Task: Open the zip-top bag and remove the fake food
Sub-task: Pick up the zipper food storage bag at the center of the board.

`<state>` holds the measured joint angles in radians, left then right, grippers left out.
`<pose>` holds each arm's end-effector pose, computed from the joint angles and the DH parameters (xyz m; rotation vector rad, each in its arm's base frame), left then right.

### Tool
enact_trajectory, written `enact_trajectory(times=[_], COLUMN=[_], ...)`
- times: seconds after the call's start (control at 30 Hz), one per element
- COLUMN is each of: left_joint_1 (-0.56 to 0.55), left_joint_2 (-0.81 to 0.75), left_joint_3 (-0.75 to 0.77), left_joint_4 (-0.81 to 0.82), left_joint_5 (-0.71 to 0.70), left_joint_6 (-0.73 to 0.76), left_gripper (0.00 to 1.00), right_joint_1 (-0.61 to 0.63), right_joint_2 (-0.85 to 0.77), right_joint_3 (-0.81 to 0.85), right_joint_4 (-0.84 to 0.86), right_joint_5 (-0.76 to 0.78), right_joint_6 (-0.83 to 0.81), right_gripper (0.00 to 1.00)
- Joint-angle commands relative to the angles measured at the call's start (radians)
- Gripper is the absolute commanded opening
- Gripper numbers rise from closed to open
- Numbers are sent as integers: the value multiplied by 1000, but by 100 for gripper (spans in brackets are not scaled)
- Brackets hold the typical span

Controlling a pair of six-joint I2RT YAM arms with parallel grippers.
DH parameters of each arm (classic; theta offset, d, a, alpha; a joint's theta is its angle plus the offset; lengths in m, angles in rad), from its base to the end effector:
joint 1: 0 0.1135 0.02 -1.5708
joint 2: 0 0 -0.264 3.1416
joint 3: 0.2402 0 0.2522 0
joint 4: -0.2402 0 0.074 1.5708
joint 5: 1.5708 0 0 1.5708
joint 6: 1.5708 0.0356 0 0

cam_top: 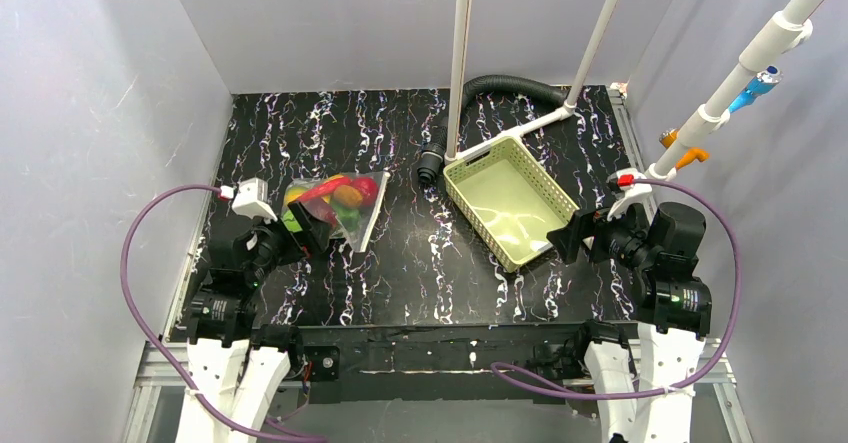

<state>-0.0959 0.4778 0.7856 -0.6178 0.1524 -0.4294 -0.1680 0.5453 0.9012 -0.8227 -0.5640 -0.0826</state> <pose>0.1038 -0.0154 0.3330 -0.2115 1.8964 -0.5014 0.0978 0.0027 0.3452 -0.2648 1.9661 0.4111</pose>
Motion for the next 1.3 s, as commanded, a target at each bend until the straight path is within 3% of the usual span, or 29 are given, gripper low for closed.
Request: enact_trajectory(times=[0.0,0.27,0.47,0.57,0.67,0.73,0.8,0.97,1.1,1.27], left_joint_1=[-4,-4,-9,-91,-287,-436,-622,-836,-891,-906], left_joint_2=[17,33,261,405,567,654,709,788,907,1071], left_joint_3=[26,44,102,165,286,330,339,337,367,400], left_joint_4=[-51,-67,-115,-155,-210,-239,-255,-248,-245,-249], left_joint_5=[93,148,133,-39,-230,-388,-546,-802,-938,-999], left_joint_6=[-28,-46,10,83,193,204,188,228,305,306], left_gripper=[99,100,100,100,99,99,93,89,87,79], right_joint_1=[-4,-4,-3,-1,-1,-1,-1,-1,-1,-1], right_joint_2=[-9,-2,50,73,91,97,96,102,108,106], right_joint_3=[37,19,-49,-72,-104,-125,-149,-160,-165,-166], right_joint_4=[-7,19,-57,-76,-77,-64,-61,-59,-58,-63], right_joint_5=[-30,-98,-498,-549,-616,-636,-650,-650,-651,-637], right_joint_6=[2,-36,-424,-499,-569,-578,-591,-605,-606,-610], right_gripper=[100,100,100,100,100,100,100,100,100,100])
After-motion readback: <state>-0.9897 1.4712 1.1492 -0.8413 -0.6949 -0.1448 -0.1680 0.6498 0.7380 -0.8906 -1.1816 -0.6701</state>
